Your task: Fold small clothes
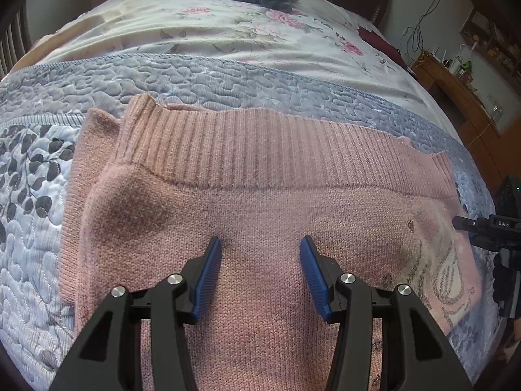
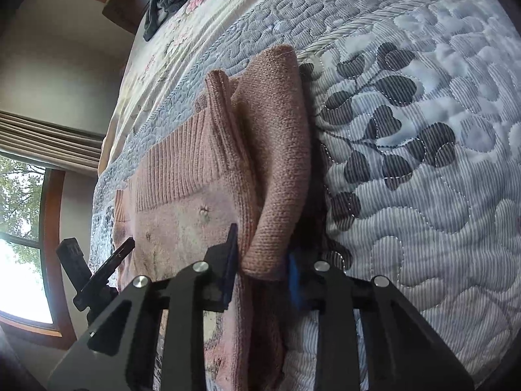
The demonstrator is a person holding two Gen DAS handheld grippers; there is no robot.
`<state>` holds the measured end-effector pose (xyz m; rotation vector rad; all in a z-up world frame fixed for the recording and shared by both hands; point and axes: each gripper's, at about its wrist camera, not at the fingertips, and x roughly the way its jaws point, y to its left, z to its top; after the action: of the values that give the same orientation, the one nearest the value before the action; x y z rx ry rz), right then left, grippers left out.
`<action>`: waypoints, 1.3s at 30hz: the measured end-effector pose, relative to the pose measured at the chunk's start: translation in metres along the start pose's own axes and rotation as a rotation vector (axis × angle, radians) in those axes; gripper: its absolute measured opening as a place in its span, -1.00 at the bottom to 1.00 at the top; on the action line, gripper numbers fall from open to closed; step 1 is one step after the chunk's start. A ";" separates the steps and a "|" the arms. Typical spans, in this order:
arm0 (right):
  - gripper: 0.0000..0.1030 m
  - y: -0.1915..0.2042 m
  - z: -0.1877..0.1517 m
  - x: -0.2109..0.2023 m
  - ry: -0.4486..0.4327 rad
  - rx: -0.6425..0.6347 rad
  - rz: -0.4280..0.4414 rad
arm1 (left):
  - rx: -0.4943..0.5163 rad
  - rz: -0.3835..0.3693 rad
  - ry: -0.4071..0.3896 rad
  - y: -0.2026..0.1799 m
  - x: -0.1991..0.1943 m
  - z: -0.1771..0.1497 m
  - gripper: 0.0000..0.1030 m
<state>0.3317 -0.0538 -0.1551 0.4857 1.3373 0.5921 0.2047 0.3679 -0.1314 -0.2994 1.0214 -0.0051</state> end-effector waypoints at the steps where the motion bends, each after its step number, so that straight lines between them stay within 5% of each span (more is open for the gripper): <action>1: -0.51 0.000 0.000 0.000 0.000 0.000 0.000 | 0.000 -0.001 0.000 0.000 0.000 0.000 -0.02; 13: -0.51 0.002 0.001 0.000 0.002 0.004 -0.018 | 0.002 -0.008 -0.003 0.000 -0.002 -0.001 0.00; 21: -0.62 0.101 0.003 -0.020 0.011 -0.167 0.075 | -0.039 -0.085 -0.027 0.014 -0.034 -0.008 0.00; 30: -0.70 0.237 -0.019 0.052 0.141 -0.429 0.047 | -0.084 -0.130 -0.082 0.032 -0.059 -0.015 0.00; 35: -0.68 0.248 -0.027 0.104 0.224 -0.435 -0.070 | -0.146 -0.166 -0.086 0.047 -0.063 -0.017 0.00; 39: -0.40 0.240 -0.031 0.113 0.259 -0.385 -0.032 | -0.188 -0.204 -0.082 0.053 -0.063 -0.019 0.00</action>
<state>0.2872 0.2019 -0.0923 0.0734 1.4279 0.8857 0.1488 0.4236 -0.1012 -0.5697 0.9074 -0.0811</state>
